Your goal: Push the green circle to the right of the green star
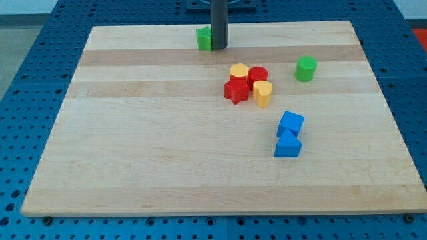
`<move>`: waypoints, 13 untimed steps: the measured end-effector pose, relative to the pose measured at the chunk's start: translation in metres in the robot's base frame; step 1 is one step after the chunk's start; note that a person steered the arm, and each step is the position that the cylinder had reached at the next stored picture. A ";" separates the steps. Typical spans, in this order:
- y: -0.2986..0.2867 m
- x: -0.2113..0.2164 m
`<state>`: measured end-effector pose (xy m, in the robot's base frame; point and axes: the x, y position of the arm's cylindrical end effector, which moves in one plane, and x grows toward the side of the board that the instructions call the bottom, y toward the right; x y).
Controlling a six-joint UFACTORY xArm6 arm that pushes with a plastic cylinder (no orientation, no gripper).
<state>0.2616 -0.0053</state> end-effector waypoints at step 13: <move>0.062 0.060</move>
<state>0.3211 0.0565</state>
